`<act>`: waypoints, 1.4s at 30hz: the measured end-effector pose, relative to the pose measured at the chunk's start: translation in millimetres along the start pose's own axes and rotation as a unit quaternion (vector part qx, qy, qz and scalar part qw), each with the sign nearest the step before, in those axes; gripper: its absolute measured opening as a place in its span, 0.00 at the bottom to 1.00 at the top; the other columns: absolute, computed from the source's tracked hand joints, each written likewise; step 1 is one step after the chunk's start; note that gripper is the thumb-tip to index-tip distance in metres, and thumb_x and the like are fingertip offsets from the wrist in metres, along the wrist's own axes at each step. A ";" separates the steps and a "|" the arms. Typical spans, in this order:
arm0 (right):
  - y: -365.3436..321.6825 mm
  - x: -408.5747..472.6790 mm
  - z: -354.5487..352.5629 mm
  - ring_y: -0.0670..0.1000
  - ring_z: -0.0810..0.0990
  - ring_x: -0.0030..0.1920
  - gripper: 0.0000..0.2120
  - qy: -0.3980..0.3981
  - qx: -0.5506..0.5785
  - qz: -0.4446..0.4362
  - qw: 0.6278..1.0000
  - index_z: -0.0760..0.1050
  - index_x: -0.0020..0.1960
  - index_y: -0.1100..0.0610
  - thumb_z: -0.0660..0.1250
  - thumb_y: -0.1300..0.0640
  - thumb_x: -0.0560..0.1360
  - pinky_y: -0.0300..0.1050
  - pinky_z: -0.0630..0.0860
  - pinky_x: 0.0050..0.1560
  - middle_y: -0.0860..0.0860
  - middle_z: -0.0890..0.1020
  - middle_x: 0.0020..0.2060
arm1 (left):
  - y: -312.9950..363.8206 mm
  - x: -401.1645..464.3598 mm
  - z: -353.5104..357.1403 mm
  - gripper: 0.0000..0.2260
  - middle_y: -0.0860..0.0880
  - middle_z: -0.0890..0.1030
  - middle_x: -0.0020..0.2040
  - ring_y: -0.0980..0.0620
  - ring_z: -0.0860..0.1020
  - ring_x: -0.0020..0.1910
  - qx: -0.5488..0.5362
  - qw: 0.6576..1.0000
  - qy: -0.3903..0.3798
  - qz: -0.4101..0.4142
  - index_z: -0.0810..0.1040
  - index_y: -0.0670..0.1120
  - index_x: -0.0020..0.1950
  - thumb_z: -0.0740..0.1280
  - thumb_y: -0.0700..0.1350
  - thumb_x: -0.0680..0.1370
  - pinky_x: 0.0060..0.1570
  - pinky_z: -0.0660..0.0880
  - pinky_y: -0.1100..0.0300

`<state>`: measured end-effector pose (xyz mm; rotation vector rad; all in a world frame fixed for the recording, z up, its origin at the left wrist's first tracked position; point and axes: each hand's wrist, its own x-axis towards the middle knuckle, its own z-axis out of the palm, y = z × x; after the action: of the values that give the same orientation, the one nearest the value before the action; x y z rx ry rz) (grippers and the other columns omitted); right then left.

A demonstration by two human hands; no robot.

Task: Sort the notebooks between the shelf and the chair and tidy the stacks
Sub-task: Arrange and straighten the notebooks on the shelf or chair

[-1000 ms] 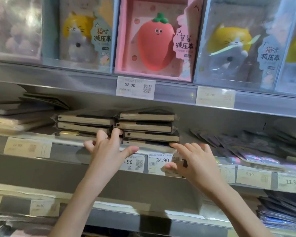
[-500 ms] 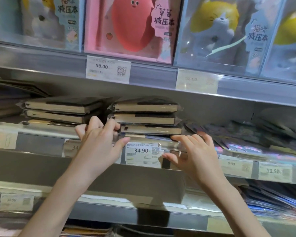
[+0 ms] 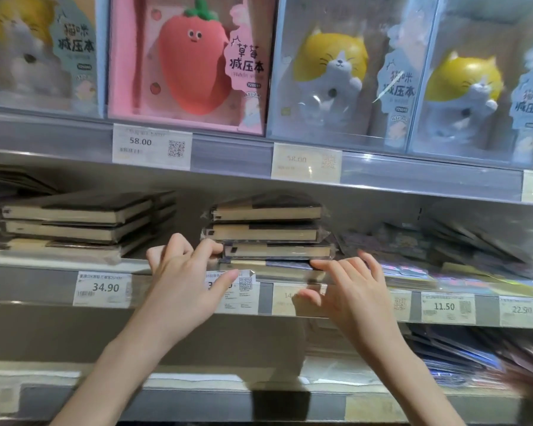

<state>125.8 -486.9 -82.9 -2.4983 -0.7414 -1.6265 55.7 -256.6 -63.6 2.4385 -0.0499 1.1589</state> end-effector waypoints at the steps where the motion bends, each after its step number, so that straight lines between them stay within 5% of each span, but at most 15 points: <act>1: -0.3 -2.6 -0.3 0.54 0.80 0.37 0.25 0.000 0.000 0.003 1.000 0.80 0.50 0.56 0.57 0.37 0.72 0.51 0.66 0.58 0.50 0.81 0.34 | -3.9 -0.3 -1.8 0.17 0.55 0.62 0.43 0.55 0.55 0.48 -0.022 0.999 -0.021 -0.021 0.73 0.54 0.61 0.64 0.58 0.74 0.54 0.57 0.60; 6: 2.4 -10.8 -4.8 0.51 0.78 0.42 0.18 0.025 0.084 0.047 0.995 0.67 0.51 0.53 0.58 0.39 0.72 0.47 0.64 0.59 0.50 0.80 0.39 | -15.9 6.8 -14.4 0.14 0.53 0.63 0.41 0.52 0.60 0.49 -0.050 0.997 0.010 -0.061 0.79 0.54 0.52 0.60 0.58 0.75 0.52 0.57 0.59; 9: 5.6 -8.0 -7.7 0.53 0.78 0.44 0.24 0.026 0.103 0.067 0.992 0.68 0.54 0.55 0.63 0.37 0.69 0.48 0.72 0.50 0.51 0.81 0.42 | -15.9 22.2 -17.5 0.29 0.49 0.66 0.45 0.47 0.63 0.54 -0.021 0.991 -0.002 -0.131 0.75 0.47 0.54 0.56 0.68 0.69 0.57 0.63 0.51; 13: 10.4 12.9 -12.0 0.58 0.80 0.42 0.34 0.014 0.067 0.070 0.995 0.66 0.61 0.56 0.59 0.32 0.66 0.55 0.75 0.48 0.54 0.82 0.41 | -3.9 39.9 -19.2 0.45 0.42 0.76 0.59 0.42 0.70 0.61 0.028 0.988 -0.084 -0.124 0.62 0.50 0.71 0.54 0.76 0.60 0.54 0.71 0.48; 16: 8.4 30.6 -12.6 0.59 0.80 0.39 0.41 -0.021 0.042 0.071 0.996 0.68 0.65 0.59 0.53 0.28 0.67 0.54 0.76 0.45 0.56 0.82 0.37 | 5.4 43.6 -22.4 0.40 0.45 0.80 0.47 0.47 0.77 0.48 0.000 0.994 -0.060 -0.087 0.68 0.48 0.68 0.62 0.70 0.64 0.41 0.71 0.55; 19: 5.4 35.9 -9.2 0.57 0.80 0.37 0.45 -0.036 0.074 0.077 0.994 0.59 0.73 0.56 0.46 0.25 0.68 0.52 0.75 0.43 0.53 0.81 0.34 | 5.4 45.8 -25.2 0.32 0.48 0.74 0.30 0.54 0.71 0.30 -0.052 0.995 -0.054 -0.069 0.73 0.49 0.64 0.68 0.65 0.65 0.27 0.64 0.61; 23: 1.6 30.0 -6.5 0.58 0.78 0.46 0.45 -0.065 0.208 0.122 0.968 0.35 0.73 0.41 0.53 0.29 0.64 0.53 0.76 0.49 0.57 0.78 0.46 | 9.3 47.3 -18.6 0.27 0.53 0.73 0.31 0.58 0.69 0.29 -0.097 0.991 -0.069 -0.064 0.74 0.49 0.62 0.72 0.59 0.67 0.26 0.61 0.65; 25: 1.6 28.7 -5.2 0.55 0.75 0.46 0.44 -0.060 0.230 0.128 0.963 0.31 0.70 0.38 0.56 0.32 0.66 0.49 0.74 0.49 0.55 0.76 0.45 | 14.2 48.4 -14.3 0.25 0.56 0.73 0.32 0.55 0.73 0.33 -0.107 0.989 -0.080 -0.055 0.75 0.49 0.60 0.73 0.58 0.67 0.27 0.63 0.67; 29: 2.6 25.1 -1.8 0.50 0.71 0.45 0.38 -0.059 0.224 0.119 0.966 0.46 0.76 0.48 0.62 0.41 0.73 0.44 0.70 0.46 0.50 0.73 0.45 | 16.8 50.3 -10.9 0.28 0.58 0.71 0.32 0.57 0.69 0.31 -0.114 0.990 -0.070 -0.041 0.73 0.56 0.66 0.75 0.55 0.67 0.29 0.63 0.70; 32: -0.6 21.2 -1.7 0.49 0.71 0.42 0.24 -0.041 0.200 0.112 0.973 0.67 0.63 0.57 0.62 0.43 0.74 0.43 0.69 0.43 0.49 0.74 0.44 | 13.2 51.1 -9.9 0.28 0.54 0.78 0.38 0.56 0.73 0.34 -0.130 0.989 -0.065 -0.039 0.73 0.56 0.65 0.75 0.54 0.67 0.33 0.68 0.65; 37: -3.2 16.0 -2.2 0.55 0.78 0.50 0.27 -0.019 0.220 0.120 0.968 0.67 0.68 0.61 0.66 0.49 0.75 0.52 0.78 0.50 0.55 0.79 0.53 | 10.1 52.0 -8.4 0.25 0.51 0.79 0.34 0.55 0.71 0.29 -0.141 0.987 -0.064 -0.044 0.77 0.53 0.62 0.76 0.53 0.66 0.31 0.69 0.59; 42: -6.4 11.1 -5.2 0.51 0.80 0.42 0.26 0.044 0.245 0.108 0.962 0.67 0.66 0.57 0.62 0.44 0.73 0.46 0.80 0.41 0.53 0.80 0.44 | 4.5 48.5 -5.8 0.26 0.63 0.79 0.41 0.64 0.77 0.42 -0.193 0.978 -0.067 -0.037 0.74 0.59 0.63 0.76 0.49 0.67 0.39 0.70 0.70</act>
<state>122.2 -478.9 -72.2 -2.0598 -0.7224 -1.2798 82.0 -251.0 -22.6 2.1489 -0.2030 0.8576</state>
